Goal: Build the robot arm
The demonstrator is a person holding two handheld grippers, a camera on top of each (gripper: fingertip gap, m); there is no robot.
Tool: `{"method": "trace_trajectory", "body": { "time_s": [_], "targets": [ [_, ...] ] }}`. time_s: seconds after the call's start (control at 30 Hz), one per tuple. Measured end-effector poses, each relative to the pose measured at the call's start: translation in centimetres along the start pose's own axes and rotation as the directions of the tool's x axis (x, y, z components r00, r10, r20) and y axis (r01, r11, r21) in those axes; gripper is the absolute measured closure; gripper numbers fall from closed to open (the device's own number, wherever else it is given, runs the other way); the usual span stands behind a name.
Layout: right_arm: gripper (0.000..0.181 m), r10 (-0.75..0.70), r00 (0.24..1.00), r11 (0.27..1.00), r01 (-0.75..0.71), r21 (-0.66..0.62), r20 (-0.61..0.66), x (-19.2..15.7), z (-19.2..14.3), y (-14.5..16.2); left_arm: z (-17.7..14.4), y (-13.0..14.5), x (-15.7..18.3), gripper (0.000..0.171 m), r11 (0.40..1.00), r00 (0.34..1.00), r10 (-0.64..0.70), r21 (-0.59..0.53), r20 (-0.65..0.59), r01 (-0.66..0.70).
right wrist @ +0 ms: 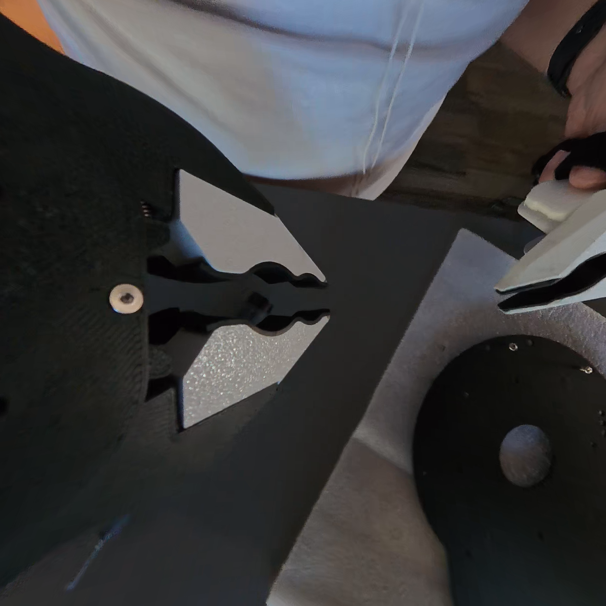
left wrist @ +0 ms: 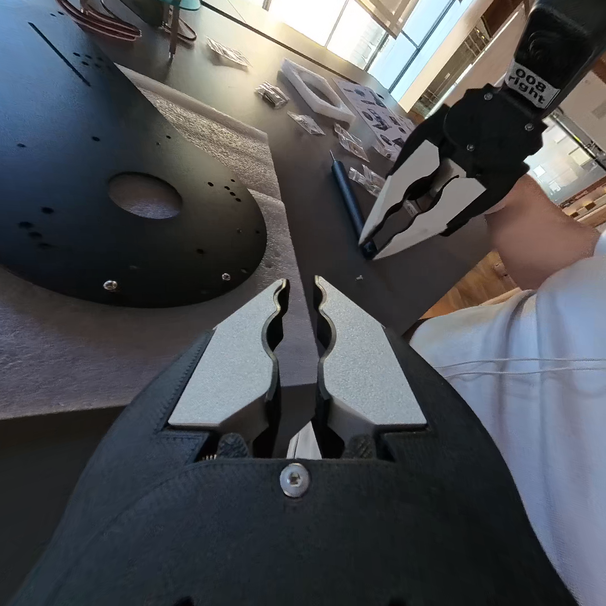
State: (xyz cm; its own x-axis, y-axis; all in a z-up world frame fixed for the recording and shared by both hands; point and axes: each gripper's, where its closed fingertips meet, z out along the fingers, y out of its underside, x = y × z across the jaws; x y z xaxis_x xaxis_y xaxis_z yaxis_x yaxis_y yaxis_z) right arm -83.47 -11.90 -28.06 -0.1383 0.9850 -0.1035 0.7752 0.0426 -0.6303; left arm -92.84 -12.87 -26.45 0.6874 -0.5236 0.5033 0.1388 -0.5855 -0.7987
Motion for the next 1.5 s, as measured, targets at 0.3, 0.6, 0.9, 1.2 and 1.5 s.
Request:
{"method": "trace_trajectory", "body": {
  "time_s": [0.3,0.6,0.9,1.2,1.5],
  "targets": [
    [0.169,0.056,0.997,0.998,-0.055,0.028,-0.044,-1.5,0.7,0.8,0.5,-0.5,1.3,0.160,0.998,0.998,0.055,-0.017,-0.020,-0.055],
    [0.173,0.032,0.989,0.999,-0.029,0.026,-0.144,-1.1,1.2,1.4,0.0,-0.2,2.0,0.160,0.998,0.998,0.062,-0.026,-0.019,-0.063],
    [0.173,0.065,0.989,0.997,-0.060,0.046,-0.129,-1.4,1.7,1.6,-0.2,0.1,2.0,0.161,0.998,0.998,0.054,-0.025,-0.009,-0.055],
    [0.171,0.085,0.987,0.995,-0.078,0.055,-0.136,-1.3,1.8,1.6,-0.1,0.1,2.1,0.161,0.998,0.998,0.056,-0.028,-0.009,-0.057],
    [0.168,0.154,0.977,0.987,-0.144,0.077,-0.147,-1.3,1.8,1.4,-0.1,-0.1,2.1,0.161,0.998,0.998,0.060,-0.027,-0.009,-0.060]
  ]
}}
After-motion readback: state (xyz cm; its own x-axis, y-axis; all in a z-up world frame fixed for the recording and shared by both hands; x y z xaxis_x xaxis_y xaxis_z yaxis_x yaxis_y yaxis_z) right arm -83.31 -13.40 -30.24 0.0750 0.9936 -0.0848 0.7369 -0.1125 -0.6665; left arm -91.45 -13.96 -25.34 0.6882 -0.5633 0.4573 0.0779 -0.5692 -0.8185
